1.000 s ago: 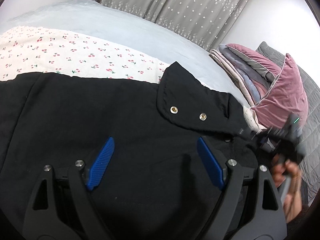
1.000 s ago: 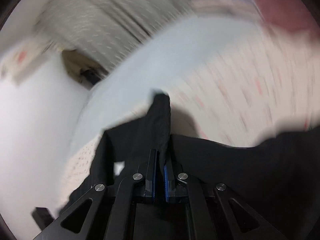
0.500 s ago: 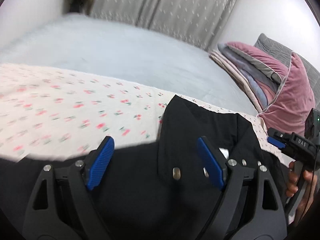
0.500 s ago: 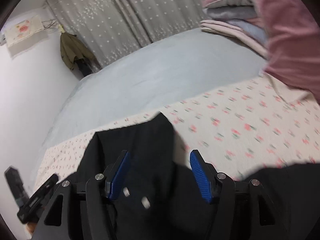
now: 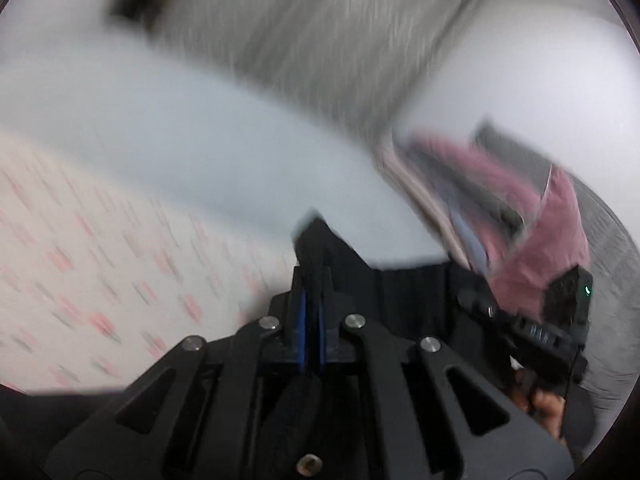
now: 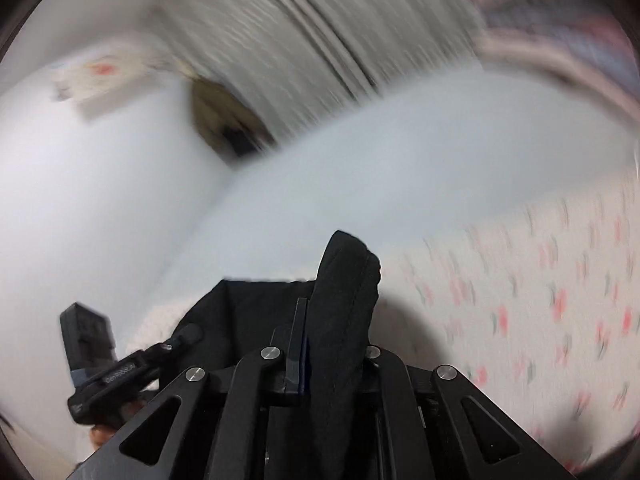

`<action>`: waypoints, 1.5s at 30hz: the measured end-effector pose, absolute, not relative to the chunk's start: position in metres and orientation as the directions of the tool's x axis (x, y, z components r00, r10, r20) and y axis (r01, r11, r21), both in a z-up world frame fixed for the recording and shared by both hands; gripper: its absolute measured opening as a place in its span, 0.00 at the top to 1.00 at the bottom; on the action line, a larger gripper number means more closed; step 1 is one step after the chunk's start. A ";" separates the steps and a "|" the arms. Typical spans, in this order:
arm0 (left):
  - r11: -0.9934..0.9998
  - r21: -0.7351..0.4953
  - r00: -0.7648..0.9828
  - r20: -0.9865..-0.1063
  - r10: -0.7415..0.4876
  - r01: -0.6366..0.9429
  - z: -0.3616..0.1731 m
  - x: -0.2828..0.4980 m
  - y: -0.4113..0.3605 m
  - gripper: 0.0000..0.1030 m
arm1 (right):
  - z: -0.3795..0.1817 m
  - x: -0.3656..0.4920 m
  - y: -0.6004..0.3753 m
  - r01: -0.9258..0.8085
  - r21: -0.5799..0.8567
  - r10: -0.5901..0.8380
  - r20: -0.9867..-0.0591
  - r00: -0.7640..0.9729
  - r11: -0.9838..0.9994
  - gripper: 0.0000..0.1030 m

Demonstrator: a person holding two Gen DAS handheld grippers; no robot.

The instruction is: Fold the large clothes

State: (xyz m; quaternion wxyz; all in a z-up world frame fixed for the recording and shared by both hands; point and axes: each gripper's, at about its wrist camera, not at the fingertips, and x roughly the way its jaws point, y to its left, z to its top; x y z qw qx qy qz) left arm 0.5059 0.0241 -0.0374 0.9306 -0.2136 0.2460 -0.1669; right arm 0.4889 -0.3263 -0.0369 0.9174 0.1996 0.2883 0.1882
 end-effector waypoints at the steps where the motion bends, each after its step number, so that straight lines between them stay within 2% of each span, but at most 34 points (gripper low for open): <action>1: 0.883 -0.434 0.820 -0.429 -0.377 0.179 -0.042 0.512 0.021 0.94 | -0.033 0.492 -0.320 -0.219 0.391 0.399 -0.472 0.786 0.894 0.91; 3: 0.929 -0.346 0.762 -0.564 -0.319 0.133 -0.070 0.530 0.006 0.92 | -0.052 0.516 -0.304 -0.172 0.230 0.278 -0.591 0.757 0.958 0.91; 4: 0.933 -0.344 0.698 -0.642 -0.316 0.106 -0.084 0.543 0.000 0.90 | -0.067 0.527 -0.299 -0.146 0.165 0.219 -0.645 0.732 0.975 0.90; 5: 0.933 -0.350 0.653 -0.688 -0.318 0.085 -0.092 0.552 -0.001 0.84 | -0.093 0.544 -0.296 -0.107 0.134 0.171 -0.737 0.653 0.985 0.87; 6: 0.923 -0.378 0.642 -0.691 -0.332 0.071 -0.094 0.554 0.002 0.82 | -0.100 0.551 -0.300 -0.093 0.176 0.195 -0.755 0.626 0.980 0.85; 7: 0.914 -0.401 0.647 -0.679 -0.347 0.069 -0.092 0.553 0.005 0.76 | -0.093 0.548 -0.310 -0.080 0.235 0.229 -0.722 0.653 0.969 0.69; 8: 0.912 -0.405 0.655 -0.675 -0.339 0.055 -0.089 0.549 0.008 0.58 | -0.088 0.543 -0.320 -0.036 0.246 0.207 -0.718 0.665 0.969 0.46; 9: 0.915 -0.400 0.658 -0.676 -0.332 0.051 -0.085 0.541 0.011 0.41 | -0.083 0.536 -0.328 -0.005 0.237 0.180 -0.724 0.666 0.971 0.39; 11: 0.912 -0.397 0.639 -0.678 -0.364 0.098 -0.075 0.530 0.013 0.33 | -0.069 0.517 -0.345 -0.047 0.245 0.211 -0.707 0.675 0.968 0.38; 14: 0.917 -0.326 0.574 -0.716 -0.398 0.230 -0.059 0.512 0.025 0.32 | -0.045 0.479 -0.387 -0.109 0.164 0.194 -0.708 0.679 0.980 0.36; 16: 0.927 -0.215 0.565 -0.742 -0.360 0.308 -0.049 0.492 0.040 0.31 | -0.041 0.453 -0.422 -0.125 0.077 0.141 -0.741 0.657 0.989 0.35; 19: 0.930 -0.107 0.562 -0.771 -0.301 0.352 -0.052 0.472 0.081 0.27 | -0.049 0.419 -0.477 -0.136 0.060 0.129 -0.799 0.587 0.989 0.33; 22: 0.942 -0.098 0.530 -0.806 -0.264 0.320 -0.067 0.470 0.117 0.27 | -0.066 0.395 -0.517 -0.132 0.089 0.146 -0.839 0.525 0.987 0.32; 23: 0.946 -0.112 0.519 -0.813 -0.263 0.305 -0.072 0.469 0.125 0.27 | -0.070 0.385 -0.524 -0.140 0.137 0.191 -0.829 0.525 0.981 0.32; 26: 0.948 -0.142 0.529 -0.802 -0.278 0.283 -0.080 0.463 0.139 0.27 | -0.075 0.371 -0.542 -0.116 0.176 0.211 -0.806 0.552 0.977 0.32; 31: 0.962 -0.073 0.560 -0.800 -0.213 0.262 -0.074 0.449 0.130 0.27 | -0.053 0.354 -0.543 -0.110 0.140 0.178 -0.793 0.583 0.984 0.32; 34: 0.968 -0.070 0.595 -0.778 -0.204 0.240 -0.060 0.437 0.119 0.27 | -0.040 0.328 -0.563 0.021 0.048 0.025 -0.786 0.618 0.999 0.32; 37: 0.958 -0.133 0.607 -0.748 -0.266 0.256 -0.045 0.422 0.103 0.27 | -0.030 0.282 -0.596 0.200 -0.086 -0.193 -0.769 0.609 0.976 0.32; 39: 0.951 -0.144 0.613 -0.735 -0.289 0.274 -0.034 0.410 0.087 0.27 | -0.020 0.251 -0.625 0.308 -0.121 -0.290 -0.751 0.594 0.944 0.32; 41: 0.941 -0.136 0.622 -0.720 -0.308 0.309 -0.024 0.395 0.066 0.27 | -0.013 0.215 -0.663 0.429 -0.115 -0.363 -0.747 0.557 0.896 0.31; 45: 0.927 -0.115 0.627 -0.706 -0.330 0.358 -0.012 0.368 0.027 0.26 | -0.007 0.159 -0.729 0.595 -0.040 -0.411 -0.760 0.503 0.802 0.31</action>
